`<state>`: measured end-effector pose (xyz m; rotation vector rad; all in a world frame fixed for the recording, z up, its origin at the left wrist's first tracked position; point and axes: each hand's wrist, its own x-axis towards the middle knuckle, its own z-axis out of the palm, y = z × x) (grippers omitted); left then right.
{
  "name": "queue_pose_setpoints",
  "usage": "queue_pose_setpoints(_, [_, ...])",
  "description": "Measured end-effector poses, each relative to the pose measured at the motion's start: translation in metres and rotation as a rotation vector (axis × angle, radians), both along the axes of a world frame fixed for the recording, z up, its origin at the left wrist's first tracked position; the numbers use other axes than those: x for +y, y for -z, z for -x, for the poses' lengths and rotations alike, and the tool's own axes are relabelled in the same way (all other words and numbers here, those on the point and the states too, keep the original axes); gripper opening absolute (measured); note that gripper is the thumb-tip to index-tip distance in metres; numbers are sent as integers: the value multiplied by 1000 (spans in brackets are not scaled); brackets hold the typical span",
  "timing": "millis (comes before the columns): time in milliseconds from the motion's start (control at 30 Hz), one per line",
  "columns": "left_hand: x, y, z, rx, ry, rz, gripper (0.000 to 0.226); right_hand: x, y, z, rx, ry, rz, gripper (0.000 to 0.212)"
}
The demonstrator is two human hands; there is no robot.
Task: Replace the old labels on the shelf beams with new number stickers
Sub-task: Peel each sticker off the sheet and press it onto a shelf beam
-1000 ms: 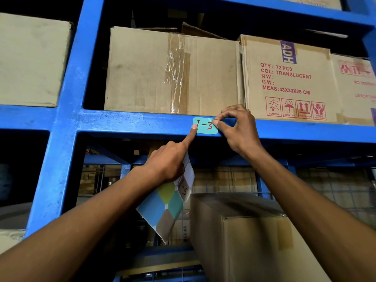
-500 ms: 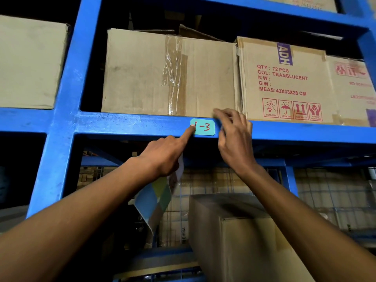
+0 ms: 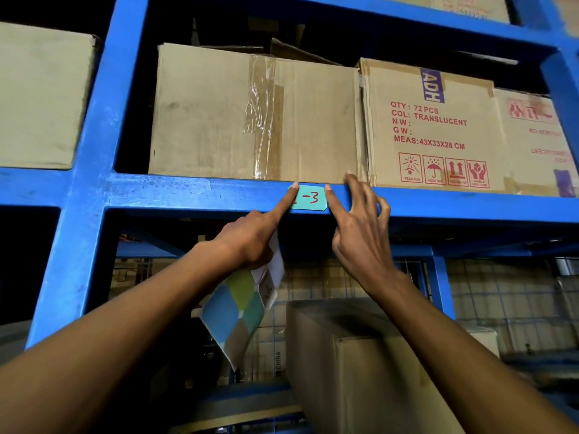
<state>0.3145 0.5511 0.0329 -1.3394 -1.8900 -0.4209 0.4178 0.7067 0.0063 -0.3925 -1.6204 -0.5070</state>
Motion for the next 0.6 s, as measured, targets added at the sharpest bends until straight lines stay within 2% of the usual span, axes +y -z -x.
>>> queue_pose_setpoints(67, [3, 8, -2, -29, 35, -17, 111, -3, 9, 1, -68, 35, -41, 73])
queue_pose_setpoints(167, [2, 22, -1, -62, 62, -36, 113, 2, 23, -6, -142, 96, 7, 81])
queue_pose_setpoints(267, [-1, 38, 0, -126, 131, -62, 112, -4, 25, -19, -126, 82, 53, 74])
queue_pose_setpoints(467, [-7, 94, 2, -424, 548, -375, 92, -26, 58, -44, -31, -372, 232, 41])
queue_pose_setpoints(600, [-10, 123, -4, -649, 718, -511, 82, -37, 100, -58, -80, -484, 267, 32])
